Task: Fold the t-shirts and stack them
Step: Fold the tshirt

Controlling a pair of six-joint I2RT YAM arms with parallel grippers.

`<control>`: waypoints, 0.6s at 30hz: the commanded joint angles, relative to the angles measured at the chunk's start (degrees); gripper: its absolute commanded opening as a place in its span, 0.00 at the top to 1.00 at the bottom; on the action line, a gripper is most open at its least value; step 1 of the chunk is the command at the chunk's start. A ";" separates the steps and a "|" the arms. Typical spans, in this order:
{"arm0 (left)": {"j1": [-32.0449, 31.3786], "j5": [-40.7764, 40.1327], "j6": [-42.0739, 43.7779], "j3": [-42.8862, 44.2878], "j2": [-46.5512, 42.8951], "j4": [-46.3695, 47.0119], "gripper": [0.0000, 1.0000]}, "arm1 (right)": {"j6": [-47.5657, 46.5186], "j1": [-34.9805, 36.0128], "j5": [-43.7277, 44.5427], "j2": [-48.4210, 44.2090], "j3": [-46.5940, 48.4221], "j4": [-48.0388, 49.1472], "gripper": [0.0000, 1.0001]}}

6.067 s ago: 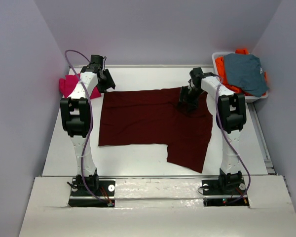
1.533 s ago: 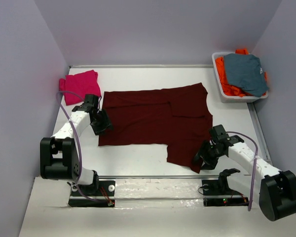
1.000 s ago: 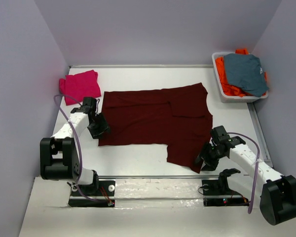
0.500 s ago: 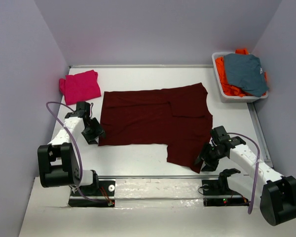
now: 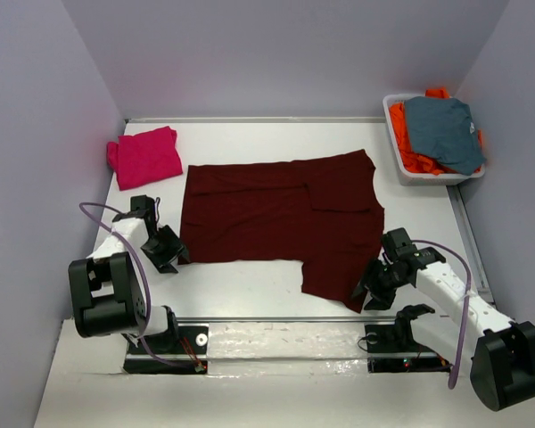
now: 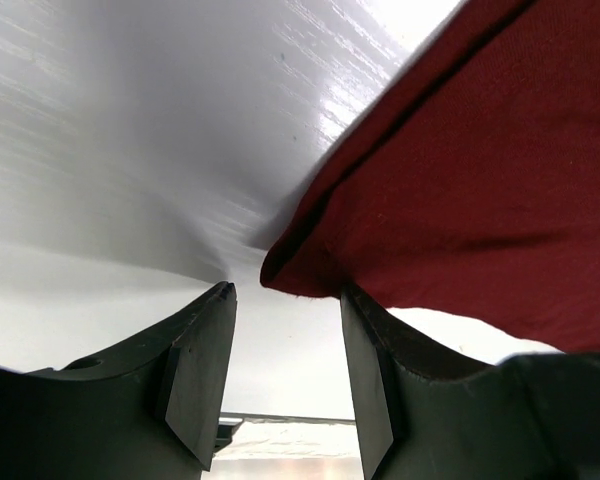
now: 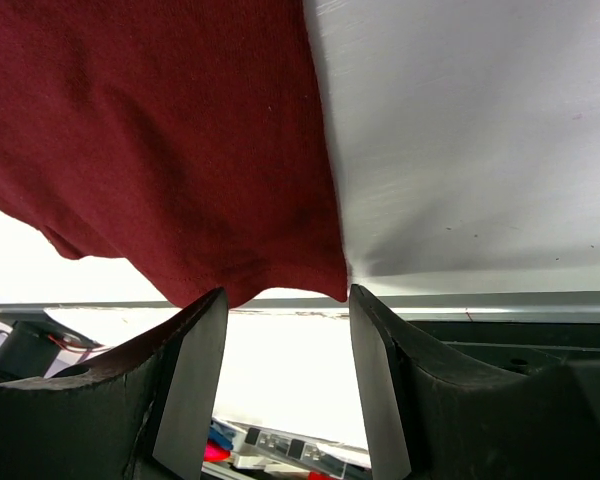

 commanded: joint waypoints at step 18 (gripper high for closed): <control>0.94 2.05 -1.04 5.26 6.25 3.58 0.48 | -1.24 0.34 -1.11 -0.32 1.57 -2.26 0.42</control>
